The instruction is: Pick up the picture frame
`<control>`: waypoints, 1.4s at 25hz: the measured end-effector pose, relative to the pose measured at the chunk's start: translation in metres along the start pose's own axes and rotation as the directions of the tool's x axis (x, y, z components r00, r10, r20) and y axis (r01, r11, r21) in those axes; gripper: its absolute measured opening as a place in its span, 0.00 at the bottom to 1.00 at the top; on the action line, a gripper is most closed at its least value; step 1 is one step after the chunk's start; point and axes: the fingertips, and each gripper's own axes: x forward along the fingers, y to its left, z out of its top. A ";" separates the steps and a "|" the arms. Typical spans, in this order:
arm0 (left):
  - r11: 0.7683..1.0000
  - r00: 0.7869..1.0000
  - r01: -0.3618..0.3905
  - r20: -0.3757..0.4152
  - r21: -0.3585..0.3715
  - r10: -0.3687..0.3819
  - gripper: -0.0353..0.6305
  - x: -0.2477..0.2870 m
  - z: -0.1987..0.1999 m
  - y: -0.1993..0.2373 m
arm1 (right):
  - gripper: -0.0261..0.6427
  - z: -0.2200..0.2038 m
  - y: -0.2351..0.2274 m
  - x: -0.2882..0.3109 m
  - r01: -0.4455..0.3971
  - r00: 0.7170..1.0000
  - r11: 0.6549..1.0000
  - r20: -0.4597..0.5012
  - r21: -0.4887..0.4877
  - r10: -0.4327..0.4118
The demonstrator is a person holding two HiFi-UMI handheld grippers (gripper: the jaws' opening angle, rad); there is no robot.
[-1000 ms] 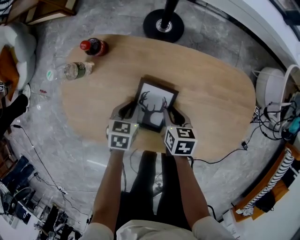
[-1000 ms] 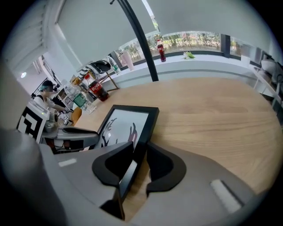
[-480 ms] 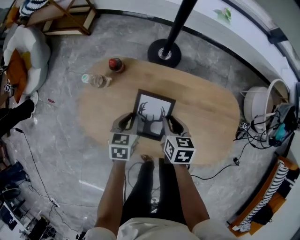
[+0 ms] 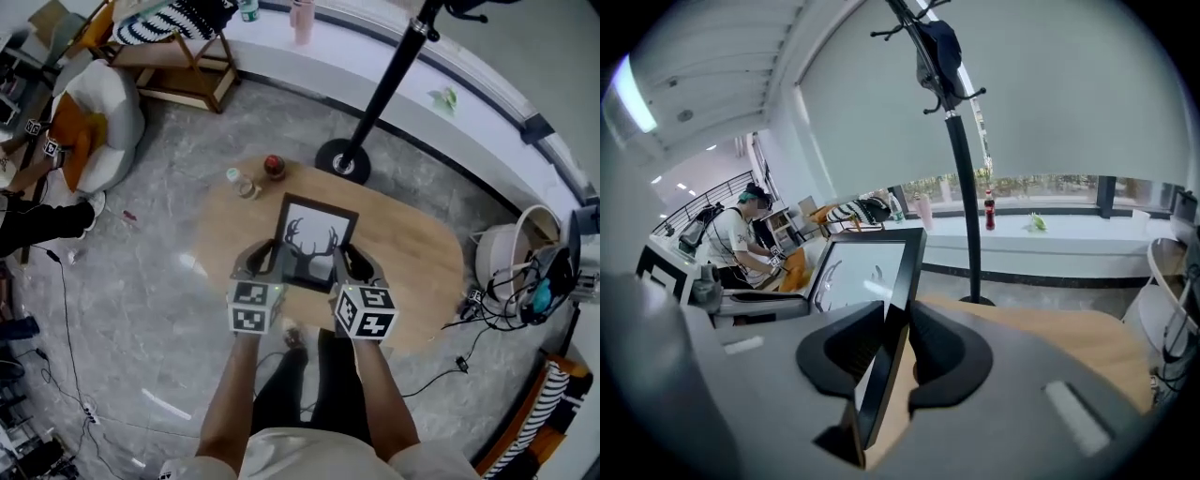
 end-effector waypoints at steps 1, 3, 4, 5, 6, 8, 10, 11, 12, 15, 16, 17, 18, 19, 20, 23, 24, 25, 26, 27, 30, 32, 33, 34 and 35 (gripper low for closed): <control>1.000 1.000 -0.009 0.016 0.001 0.009 0.17 -0.009 0.008 0.001 | 0.17 0.008 0.007 -0.006 -0.008 1.000 1.000 0.012 -0.010 0.008; 1.000 0.998 -0.025 0.053 0.002 0.025 0.17 -0.024 0.026 0.003 | 0.17 0.027 0.019 -0.017 -0.019 0.999 0.999 0.040 -0.035 0.020; 1.000 0.997 -0.031 0.072 0.001 0.031 0.17 -0.032 0.034 0.004 | 0.17 0.035 0.025 -0.022 -0.023 0.998 0.999 0.054 -0.048 0.026; 0.999 0.995 -0.037 0.089 -0.001 0.037 0.17 -0.040 0.040 0.004 | 0.17 0.043 0.032 -0.029 -0.027 0.997 0.998 0.066 -0.061 0.031; 0.999 0.993 -0.042 0.106 -0.003 0.042 0.17 -0.049 0.046 0.004 | 0.17 0.049 0.038 -0.035 -0.031 0.996 0.997 0.077 -0.073 0.037; 0.999 0.989 -0.051 0.138 -0.007 0.051 0.17 -0.066 0.057 0.004 | 0.17 0.059 0.050 -0.049 -0.040 0.994 0.995 0.097 -0.094 0.049; 0.998 0.984 -0.061 0.169 -0.007 0.061 0.17 -0.080 0.070 0.004 | 0.17 0.072 0.060 -0.060 -0.054 0.991 0.992 0.118 -0.116 0.067; 0.998 0.981 -0.066 0.181 -0.006 0.066 0.17 -0.086 0.076 0.004 | 0.17 0.078 0.065 -0.065 -0.061 0.989 0.990 0.128 -0.126 0.077; 0.998 0.979 -0.070 0.190 -0.004 0.069 0.17 -0.093 0.082 0.004 | 0.17 0.083 0.069 -0.070 -0.067 0.987 0.989 0.136 -0.134 0.085; 0.997 0.974 -0.080 0.211 -0.001 0.078 0.17 -0.114 0.095 0.002 | 0.17 0.096 0.082 -0.087 -0.077 0.983 0.985 0.155 -0.154 0.101; 0.996 0.972 -0.085 0.221 -0.001 0.083 0.17 -0.121 0.100 0.002 | 0.17 0.101 0.087 -0.092 -0.079 0.981 0.984 0.163 -0.161 0.106; 0.996 0.969 -0.090 0.232 -0.001 0.088 0.17 -0.129 0.106 0.002 | 0.17 0.106 0.092 -0.097 -0.081 0.979 0.982 0.173 -0.168 0.110; 0.995 0.966 -0.095 0.242 -0.002 0.093 0.17 -0.136 0.111 0.002 | 0.17 0.111 0.097 -0.102 -0.083 0.976 0.981 0.183 -0.173 0.115; 0.995 0.963 -0.100 0.252 -0.004 0.098 0.17 -0.144 0.116 0.001 | 0.17 0.116 0.102 -0.108 -0.084 0.974 0.980 0.192 -0.179 0.119; 0.994 0.960 -0.106 0.261 -0.006 0.104 0.17 -0.152 0.120 0.001 | 0.17 0.120 0.108 -0.114 -0.085 0.972 0.979 0.202 -0.185 0.123; 0.992 0.951 -0.123 0.284 -0.008 0.121 0.17 -0.174 0.133 0.001 | 0.17 0.134 0.123 -0.132 -0.090 0.962 0.974 0.233 -0.207 0.139; 0.992 0.948 -0.127 0.294 -0.008 0.124 0.17 -0.180 0.138 0.000 | 0.17 0.139 0.127 -0.138 -0.092 0.959 0.972 0.243 -0.216 0.145; 0.991 0.945 -0.131 0.303 -0.006 0.127 0.17 -0.186 0.142 -0.001 | 0.17 0.144 0.131 -0.144 -0.093 0.956 0.970 0.251 -0.225 0.150; 0.991 0.941 -0.135 0.311 -0.005 0.129 0.17 -0.193 0.145 -0.003 | 0.17 0.147 0.134 -0.151 -0.094 0.954 0.968 0.257 -0.234 0.155; 0.990 0.939 -0.139 0.317 -0.004 0.133 0.17 -0.199 0.147 -0.005 | 0.17 0.150 0.137 -0.156 -0.095 0.952 0.966 0.263 -0.241 0.159; 0.989 0.927 -0.150 0.347 -0.016 0.146 0.17 -0.221 0.155 -0.009 | 0.17 0.159 0.149 -0.175 -0.097 0.943 0.959 0.284 -0.267 0.175; 0.987 0.913 -0.158 0.377 -0.025 0.155 0.17 -0.236 0.162 -0.012 | 0.17 0.163 0.158 -0.187 -0.101 0.935 0.952 0.300 -0.287 0.190; 0.986 0.908 -0.163 0.386 -0.026 0.160 0.17 -0.242 0.164 -0.013 | 0.17 0.164 0.162 -0.193 -0.104 0.930 0.950 0.309 -0.295 0.198; 0.986 0.904 -0.168 0.395 -0.023 0.163 0.17 -0.248 0.167 -0.014 | 0.17 0.166 0.165 -0.198 -0.108 0.926 0.948 0.317 -0.300 0.206; 0.985 0.900 -0.172 0.403 -0.019 0.165 0.17 -0.254 0.171 -0.016 | 0.17 0.168 0.167 -0.203 -0.111 0.922 0.946 0.325 -0.304 0.212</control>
